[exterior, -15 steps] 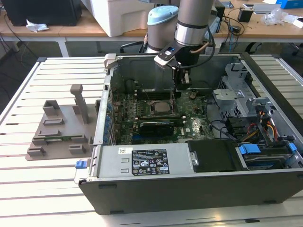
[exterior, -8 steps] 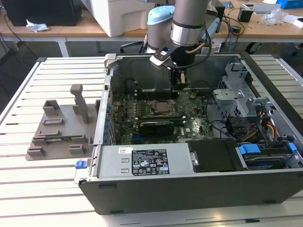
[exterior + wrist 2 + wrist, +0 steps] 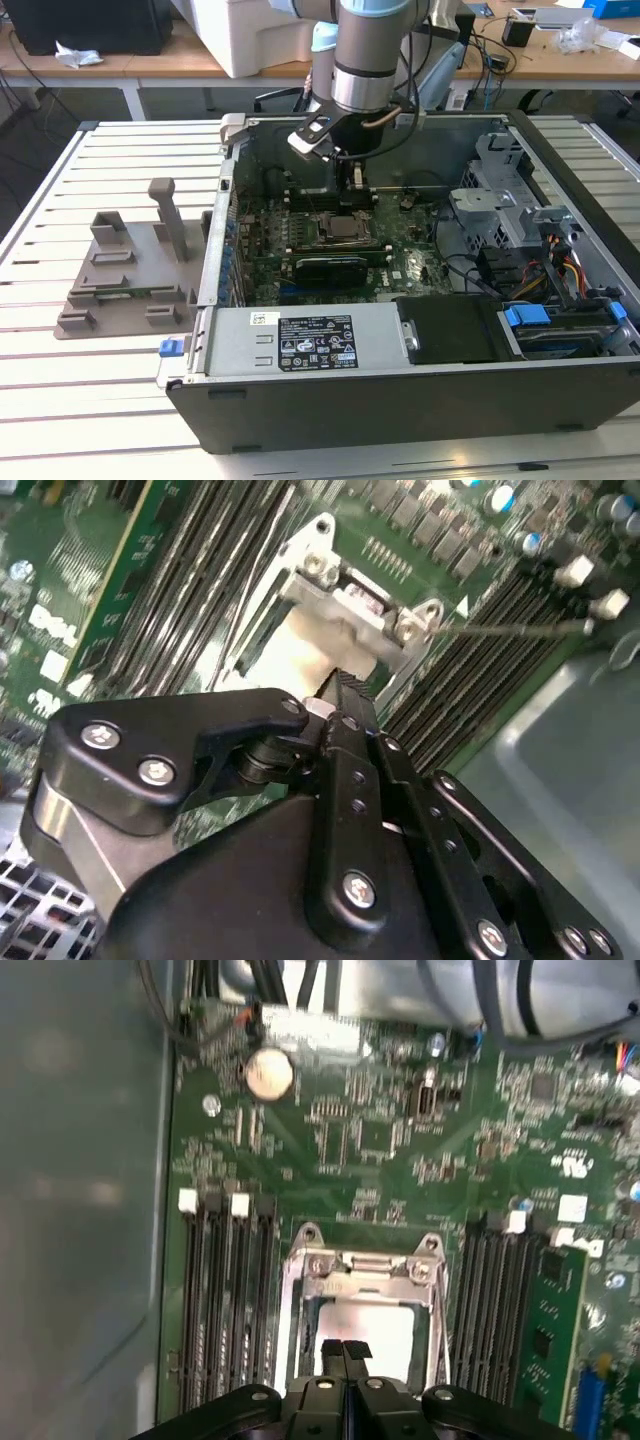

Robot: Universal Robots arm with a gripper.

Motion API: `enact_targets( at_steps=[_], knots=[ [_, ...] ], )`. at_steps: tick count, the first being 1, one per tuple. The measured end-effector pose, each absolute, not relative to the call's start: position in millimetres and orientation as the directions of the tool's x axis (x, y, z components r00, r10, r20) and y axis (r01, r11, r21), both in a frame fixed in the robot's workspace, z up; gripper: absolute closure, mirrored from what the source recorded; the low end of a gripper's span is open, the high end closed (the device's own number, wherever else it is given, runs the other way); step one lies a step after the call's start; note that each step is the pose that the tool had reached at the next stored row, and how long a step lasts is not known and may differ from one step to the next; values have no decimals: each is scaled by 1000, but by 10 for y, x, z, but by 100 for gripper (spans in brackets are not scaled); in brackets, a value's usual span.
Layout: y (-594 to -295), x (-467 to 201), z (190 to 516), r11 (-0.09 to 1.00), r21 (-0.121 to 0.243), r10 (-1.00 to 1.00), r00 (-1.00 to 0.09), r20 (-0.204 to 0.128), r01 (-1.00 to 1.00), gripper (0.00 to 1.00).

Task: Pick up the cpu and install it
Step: 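Close the cpu cover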

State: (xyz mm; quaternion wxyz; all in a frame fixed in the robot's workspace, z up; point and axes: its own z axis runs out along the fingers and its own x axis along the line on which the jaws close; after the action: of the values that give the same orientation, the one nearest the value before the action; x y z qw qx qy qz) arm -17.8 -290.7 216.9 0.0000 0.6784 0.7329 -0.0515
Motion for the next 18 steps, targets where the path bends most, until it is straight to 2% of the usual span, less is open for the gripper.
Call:
enact_targets(
  at_steps=[6,18],
  knots=[
    [-2930,-292,2054,74,-76,994,-79,-70,994,89],
    [-2942,-398,2041,74,-75,994,-79,-69,994,89]
  ],
)
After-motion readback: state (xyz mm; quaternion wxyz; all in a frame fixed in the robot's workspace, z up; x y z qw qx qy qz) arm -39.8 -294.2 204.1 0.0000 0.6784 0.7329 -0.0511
